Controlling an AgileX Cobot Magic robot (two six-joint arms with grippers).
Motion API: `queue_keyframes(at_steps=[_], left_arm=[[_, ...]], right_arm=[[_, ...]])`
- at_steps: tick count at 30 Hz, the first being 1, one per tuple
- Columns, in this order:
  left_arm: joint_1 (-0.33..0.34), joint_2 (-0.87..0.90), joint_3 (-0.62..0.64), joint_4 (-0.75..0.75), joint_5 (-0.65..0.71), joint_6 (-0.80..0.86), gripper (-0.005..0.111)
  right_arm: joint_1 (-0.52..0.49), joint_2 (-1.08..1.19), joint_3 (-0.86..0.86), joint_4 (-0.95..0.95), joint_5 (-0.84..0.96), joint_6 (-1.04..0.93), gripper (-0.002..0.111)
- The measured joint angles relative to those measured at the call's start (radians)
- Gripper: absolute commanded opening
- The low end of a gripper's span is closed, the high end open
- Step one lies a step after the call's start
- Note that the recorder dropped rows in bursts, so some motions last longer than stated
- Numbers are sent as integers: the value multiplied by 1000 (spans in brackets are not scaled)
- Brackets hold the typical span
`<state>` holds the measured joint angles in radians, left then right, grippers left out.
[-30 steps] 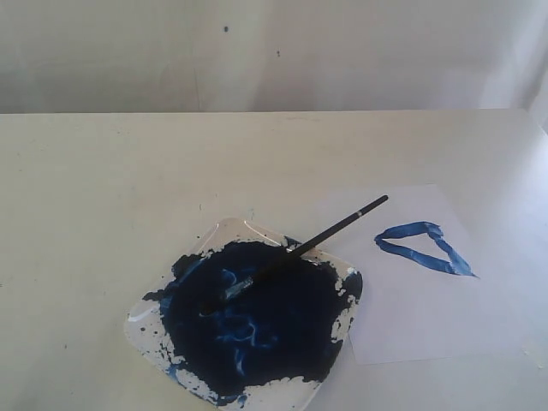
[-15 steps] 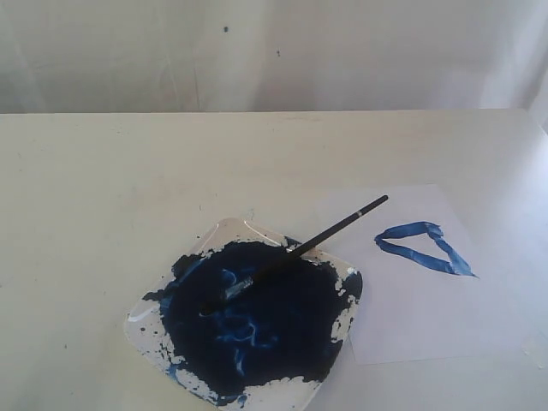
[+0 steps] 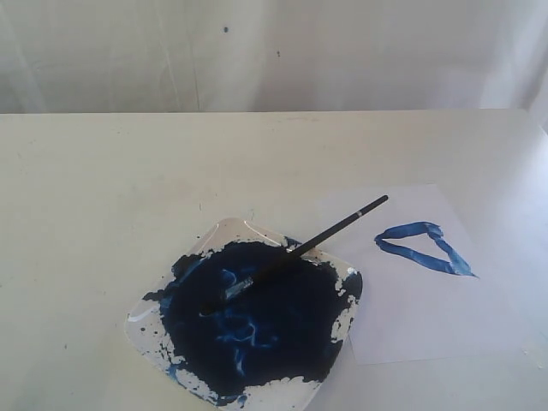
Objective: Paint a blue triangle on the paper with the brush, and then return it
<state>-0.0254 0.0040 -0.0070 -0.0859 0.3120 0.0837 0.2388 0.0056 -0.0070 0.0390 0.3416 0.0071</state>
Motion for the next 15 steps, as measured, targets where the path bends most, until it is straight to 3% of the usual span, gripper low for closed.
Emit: queue_keyframes(at_steps=[11,15], left_arm=[[0,0,0,0,0,0,0],[40,0,0,4,0,0,0]], right_arm=[[0,0,0,0,0,0,0],[0,0,0,0,0,0,0]])
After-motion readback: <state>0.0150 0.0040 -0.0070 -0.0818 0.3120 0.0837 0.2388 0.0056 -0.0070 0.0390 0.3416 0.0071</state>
